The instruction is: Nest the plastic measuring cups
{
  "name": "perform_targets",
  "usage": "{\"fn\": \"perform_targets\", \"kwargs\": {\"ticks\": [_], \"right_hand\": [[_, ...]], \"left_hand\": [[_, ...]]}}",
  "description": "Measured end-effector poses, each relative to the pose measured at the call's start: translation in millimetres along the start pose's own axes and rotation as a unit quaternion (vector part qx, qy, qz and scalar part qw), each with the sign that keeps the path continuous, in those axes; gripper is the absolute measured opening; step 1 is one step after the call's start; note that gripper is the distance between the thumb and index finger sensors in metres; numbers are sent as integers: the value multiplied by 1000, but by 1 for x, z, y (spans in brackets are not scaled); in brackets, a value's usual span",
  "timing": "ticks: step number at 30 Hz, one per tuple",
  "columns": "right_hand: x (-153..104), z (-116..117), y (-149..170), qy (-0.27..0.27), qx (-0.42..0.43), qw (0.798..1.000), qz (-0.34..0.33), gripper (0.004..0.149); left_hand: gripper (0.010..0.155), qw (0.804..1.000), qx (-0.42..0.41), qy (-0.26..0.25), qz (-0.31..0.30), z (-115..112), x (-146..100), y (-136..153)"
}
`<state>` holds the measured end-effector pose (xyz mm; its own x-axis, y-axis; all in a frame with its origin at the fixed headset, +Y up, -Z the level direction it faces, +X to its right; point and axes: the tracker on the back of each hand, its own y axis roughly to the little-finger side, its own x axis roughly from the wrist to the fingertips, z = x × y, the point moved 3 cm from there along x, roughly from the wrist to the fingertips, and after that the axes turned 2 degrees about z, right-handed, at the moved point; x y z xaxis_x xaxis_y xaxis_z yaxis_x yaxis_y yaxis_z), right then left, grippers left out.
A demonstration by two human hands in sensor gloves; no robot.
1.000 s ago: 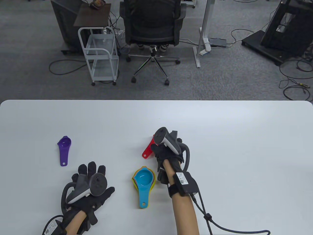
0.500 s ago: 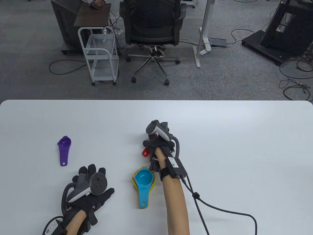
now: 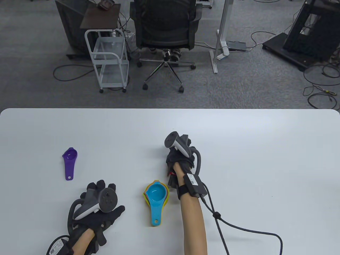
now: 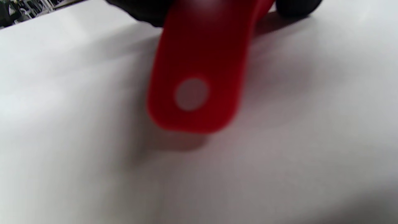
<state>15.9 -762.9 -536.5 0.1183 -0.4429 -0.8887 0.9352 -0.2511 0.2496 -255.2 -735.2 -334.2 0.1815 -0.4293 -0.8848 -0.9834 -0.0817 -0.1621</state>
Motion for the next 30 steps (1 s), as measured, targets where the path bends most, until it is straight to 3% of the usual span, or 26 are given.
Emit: {"fn": "perform_targets", "kwargs": {"ticks": [5,11,13,18,22,30], "right_hand": [[-18,-11,4,42,11,999,-27,59],[-92,-35,-17,80,-4,990,-113,64],[-128,-30,-28,77,-8,985,-157,65],[-183,-2,-45,81,-45,973,-209,66],[-203,22,-52,89,-76,972,-205,68],[-205,46,-58,101,-94,972,-190,71]], "left_hand": [[87,1000,-5,-7,-4,2,3,3],[89,998,22,-58,-8,10,1,4],[91,996,25,-85,-14,12,-2,3],[91,993,40,-113,-19,14,-7,2],[90,994,34,-103,-22,13,-6,2],[90,996,31,-82,-16,12,-4,3]]}}
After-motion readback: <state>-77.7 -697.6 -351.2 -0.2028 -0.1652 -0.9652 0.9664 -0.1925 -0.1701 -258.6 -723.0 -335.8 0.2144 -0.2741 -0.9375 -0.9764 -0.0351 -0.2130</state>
